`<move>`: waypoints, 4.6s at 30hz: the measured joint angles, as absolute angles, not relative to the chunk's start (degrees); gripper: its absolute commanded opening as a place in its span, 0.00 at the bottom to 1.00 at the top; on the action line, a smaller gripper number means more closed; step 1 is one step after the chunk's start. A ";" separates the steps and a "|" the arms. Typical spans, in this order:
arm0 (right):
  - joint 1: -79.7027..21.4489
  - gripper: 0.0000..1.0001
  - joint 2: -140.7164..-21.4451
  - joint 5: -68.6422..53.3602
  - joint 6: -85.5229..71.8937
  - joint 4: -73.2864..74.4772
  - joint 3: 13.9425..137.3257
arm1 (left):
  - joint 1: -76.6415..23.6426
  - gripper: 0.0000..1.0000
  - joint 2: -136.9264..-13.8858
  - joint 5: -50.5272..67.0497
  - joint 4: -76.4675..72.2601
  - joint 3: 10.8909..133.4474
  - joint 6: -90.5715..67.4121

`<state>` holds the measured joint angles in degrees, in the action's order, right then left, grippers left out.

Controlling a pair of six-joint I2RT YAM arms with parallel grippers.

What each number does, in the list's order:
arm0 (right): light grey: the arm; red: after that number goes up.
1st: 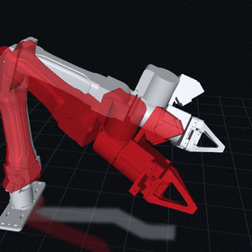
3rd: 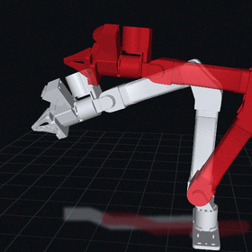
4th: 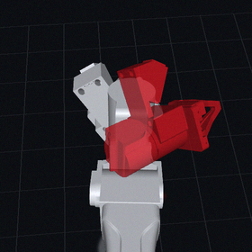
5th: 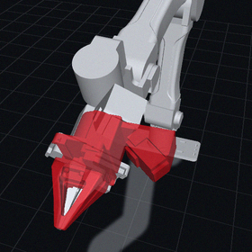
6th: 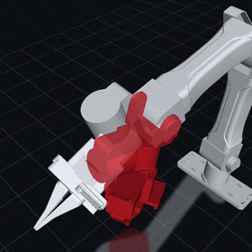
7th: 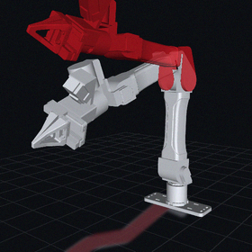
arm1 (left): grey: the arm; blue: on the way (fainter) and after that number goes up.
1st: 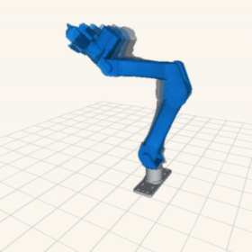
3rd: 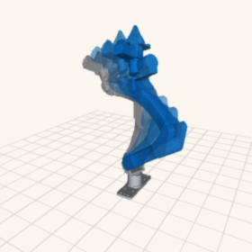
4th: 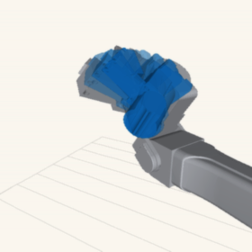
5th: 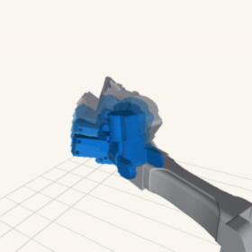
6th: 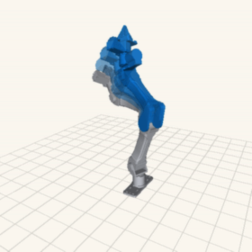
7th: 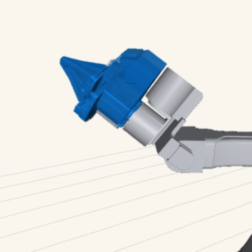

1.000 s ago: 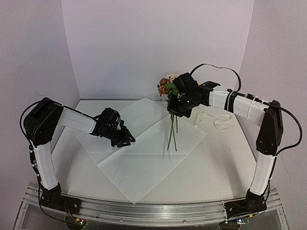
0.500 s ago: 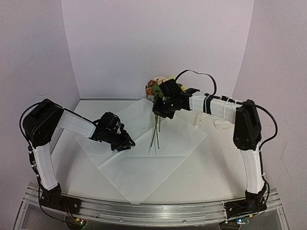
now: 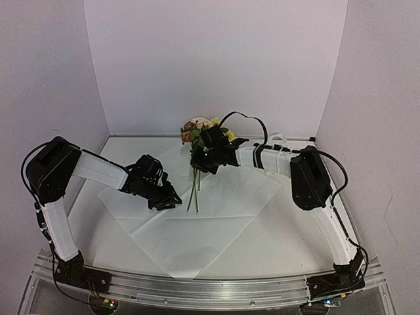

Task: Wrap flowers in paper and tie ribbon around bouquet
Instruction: Place the fake flower on the flattened wrapping paper, then adjust the fake flower on the flattened wrapping paper.

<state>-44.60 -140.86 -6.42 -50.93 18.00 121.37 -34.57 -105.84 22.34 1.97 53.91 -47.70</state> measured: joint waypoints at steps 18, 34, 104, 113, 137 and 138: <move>-44.80 0.64 -143.44 -8.58 -50.25 21.88 122.41 | -34.57 0.35 -105.42 22.24 4.24 54.34 -46.48; -46.70 0.41 -141.75 -8.04 -47.08 29.22 118.21 | -31.76 0.43 -102.62 20.71 9.89 62.44 -46.93; -46.52 0.01 -136.46 -12.73 -41.45 25.19 106.06 | -24.22 0.00 -139.43 16.67 48.27 124.51 -19.75; -46.52 0.01 -136.46 -12.75 -41.58 25.19 106.06 | -23.32 0.00 -131.57 16.53 49.06 124.48 -17.99; -46.52 0.02 -136.46 -12.71 -42.02 27.39 107.11 | -27.62 0.00 -137.58 18.79 40.84 116.40 -18.59; -46.52 0.02 -136.46 -12.73 -42.04 27.84 107.39 | -27.54 0.00 -137.82 18.75 40.50 116.14 -18.61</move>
<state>-46.52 -136.46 -12.73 -42.04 27.84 107.39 -27.54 -137.82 18.75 40.50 116.14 -18.61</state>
